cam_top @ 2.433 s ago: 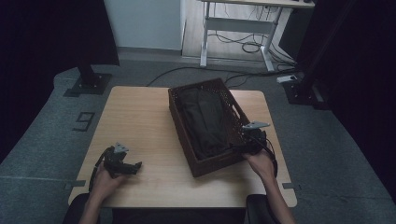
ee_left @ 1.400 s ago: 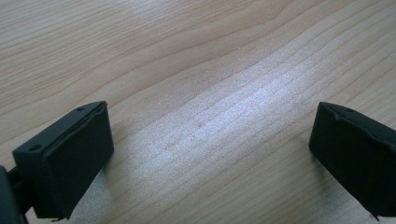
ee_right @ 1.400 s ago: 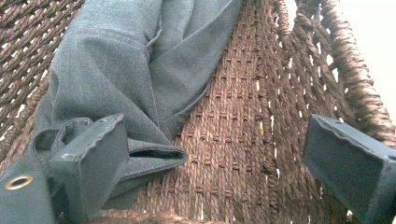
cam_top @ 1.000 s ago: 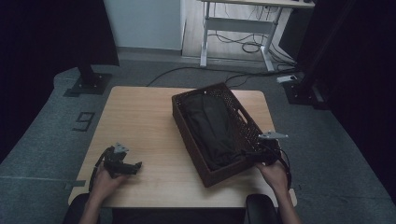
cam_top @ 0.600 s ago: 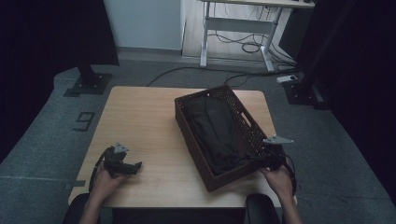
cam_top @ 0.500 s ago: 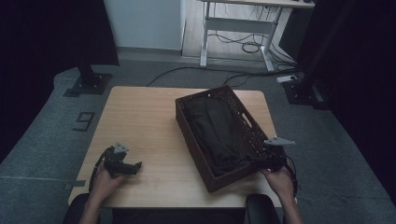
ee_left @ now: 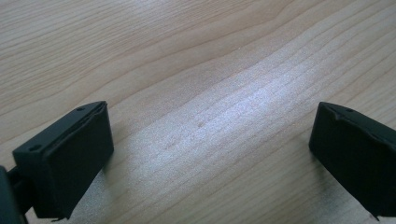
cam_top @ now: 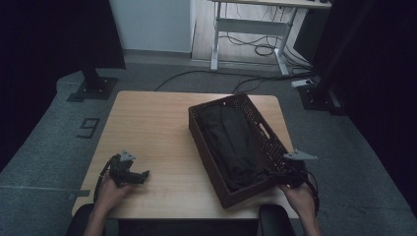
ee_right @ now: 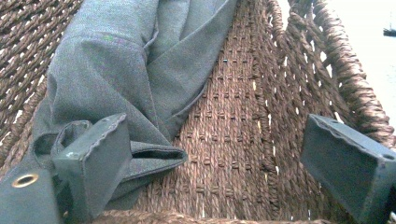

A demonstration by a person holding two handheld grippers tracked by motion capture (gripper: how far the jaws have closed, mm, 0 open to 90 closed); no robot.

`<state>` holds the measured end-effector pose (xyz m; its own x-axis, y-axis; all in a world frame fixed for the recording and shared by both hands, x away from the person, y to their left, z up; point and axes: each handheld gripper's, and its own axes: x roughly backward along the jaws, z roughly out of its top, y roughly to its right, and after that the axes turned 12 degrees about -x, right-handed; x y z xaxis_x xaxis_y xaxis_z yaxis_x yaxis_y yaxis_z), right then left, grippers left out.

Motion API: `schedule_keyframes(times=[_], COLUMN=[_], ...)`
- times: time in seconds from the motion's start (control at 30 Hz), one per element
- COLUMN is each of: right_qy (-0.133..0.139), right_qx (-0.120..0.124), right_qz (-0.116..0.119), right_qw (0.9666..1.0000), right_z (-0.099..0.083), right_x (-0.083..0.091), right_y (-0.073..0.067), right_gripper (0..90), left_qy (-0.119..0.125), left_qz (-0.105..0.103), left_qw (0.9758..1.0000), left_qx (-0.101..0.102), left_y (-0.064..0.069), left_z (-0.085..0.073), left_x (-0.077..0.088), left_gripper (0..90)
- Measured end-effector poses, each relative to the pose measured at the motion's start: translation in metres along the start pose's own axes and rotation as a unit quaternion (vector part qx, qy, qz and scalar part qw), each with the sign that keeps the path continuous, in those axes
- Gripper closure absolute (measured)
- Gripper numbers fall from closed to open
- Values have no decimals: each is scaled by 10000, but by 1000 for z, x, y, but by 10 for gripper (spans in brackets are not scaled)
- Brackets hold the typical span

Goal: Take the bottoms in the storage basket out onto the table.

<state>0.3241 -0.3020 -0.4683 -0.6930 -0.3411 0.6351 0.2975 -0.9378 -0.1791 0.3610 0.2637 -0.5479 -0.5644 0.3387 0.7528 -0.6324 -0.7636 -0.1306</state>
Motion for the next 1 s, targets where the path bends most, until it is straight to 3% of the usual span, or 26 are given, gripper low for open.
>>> schedule_keyframes(times=[0.63, 1.0], right_qy=[59, -64], right_qx=[-83, -64], right_qz=[-85, -84], right_qw=[9999, 9999], right_z=[-16, -12], right_x=[18, 17], right_y=[1, 1], right_gripper=[92, 94], left_qy=[-1, -3], left_qz=[13, 10], left_qw=[10000, 10000], left_qx=[9, 10], left_y=[0, 0], left_z=[0, 0], left_x=[0, 0], left_gripper=[0, 0])
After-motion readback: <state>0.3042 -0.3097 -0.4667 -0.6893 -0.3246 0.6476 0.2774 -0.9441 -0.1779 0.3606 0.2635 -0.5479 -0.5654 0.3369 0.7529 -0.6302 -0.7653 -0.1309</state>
